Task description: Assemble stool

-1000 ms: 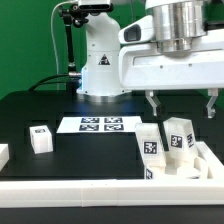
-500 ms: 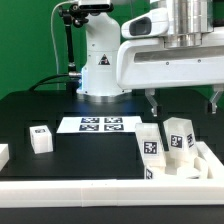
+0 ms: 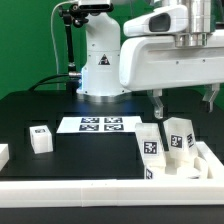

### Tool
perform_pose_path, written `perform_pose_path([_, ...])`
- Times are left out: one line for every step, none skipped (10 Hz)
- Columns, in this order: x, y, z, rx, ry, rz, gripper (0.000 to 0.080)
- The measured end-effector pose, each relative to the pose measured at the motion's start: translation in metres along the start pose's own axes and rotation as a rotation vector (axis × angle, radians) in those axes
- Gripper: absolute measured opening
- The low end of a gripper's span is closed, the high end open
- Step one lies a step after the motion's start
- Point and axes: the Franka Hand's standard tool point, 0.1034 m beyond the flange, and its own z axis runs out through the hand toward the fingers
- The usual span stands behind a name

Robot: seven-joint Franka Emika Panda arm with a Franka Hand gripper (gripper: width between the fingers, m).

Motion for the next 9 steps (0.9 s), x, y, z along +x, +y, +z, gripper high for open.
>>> perform_pose_path([0.0, -0.001, 0.0, -0.011, -0.005, -0.105, 0.0649])
perform_pose_path([-0.001, 0.002, 0.0, -0.013, -0.006, -0.162, 0.0649])
perform_pose_path([-0.001, 0.004, 0.001, -0.019, -0.009, -0.228, 0.0649])
perform_pose_path([-0.002, 0.004, 0.001, -0.018, -0.01, -0.226, 0.0649])
perform_pose_path([-0.003, 0.004, 0.002, -0.018, -0.01, -0.226, 0.0649])
perform_pose_path([-0.006, 0.0, 0.005, -0.02, -0.004, -0.23, 0.0649])
perform_pose_path([-0.01, -0.002, 0.008, -0.016, -0.011, -0.232, 0.0649])
perform_pose_path([-0.013, -0.005, 0.012, -0.019, -0.005, -0.235, 0.0649])
perform_pose_path([-0.016, -0.01, 0.016, -0.016, -0.008, -0.23, 0.0649])
